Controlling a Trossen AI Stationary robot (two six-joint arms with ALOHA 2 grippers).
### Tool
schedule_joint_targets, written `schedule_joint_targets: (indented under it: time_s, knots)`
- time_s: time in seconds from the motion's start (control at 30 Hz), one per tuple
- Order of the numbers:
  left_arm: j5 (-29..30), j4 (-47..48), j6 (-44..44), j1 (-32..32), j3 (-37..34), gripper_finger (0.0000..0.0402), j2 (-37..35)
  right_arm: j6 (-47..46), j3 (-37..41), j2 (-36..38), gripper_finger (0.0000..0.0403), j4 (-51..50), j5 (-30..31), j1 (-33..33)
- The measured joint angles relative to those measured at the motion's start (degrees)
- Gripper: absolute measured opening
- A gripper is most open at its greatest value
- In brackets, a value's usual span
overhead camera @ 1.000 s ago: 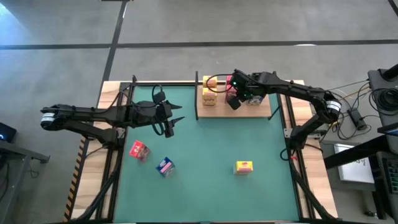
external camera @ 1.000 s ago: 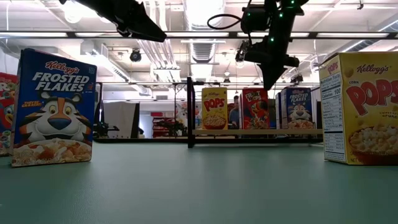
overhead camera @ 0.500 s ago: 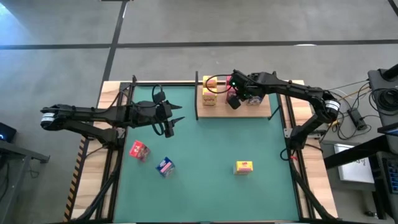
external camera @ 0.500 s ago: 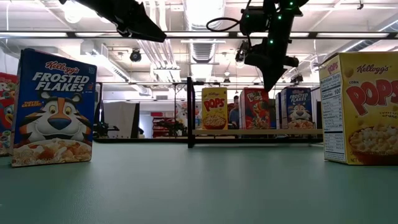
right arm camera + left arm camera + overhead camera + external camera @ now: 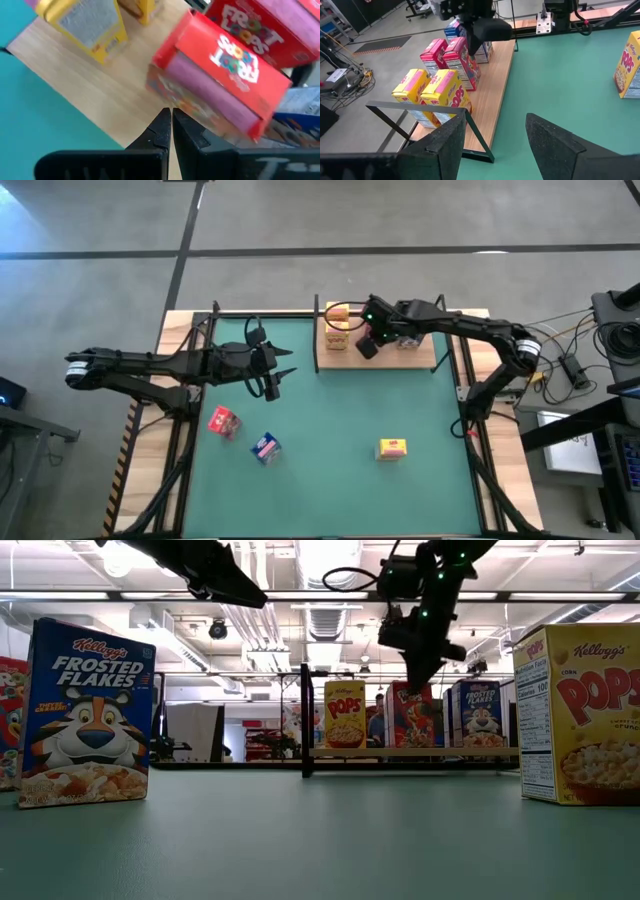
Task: Stack cereal on shelf
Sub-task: Put the top red cereal box on the shelf aligned with the other red cereal box
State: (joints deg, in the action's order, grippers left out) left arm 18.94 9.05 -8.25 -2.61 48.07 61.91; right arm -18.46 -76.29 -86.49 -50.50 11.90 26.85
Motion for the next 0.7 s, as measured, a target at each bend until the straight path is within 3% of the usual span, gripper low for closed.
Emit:
schedule_joint_targets:
  time_s: [0.7]
  knots:
    - [0.0,0.1,0.0,0.0,0.0,0.0192,0.0,-0.5,0.1,-0.6,0.0009,6.1,0.2,0.0]
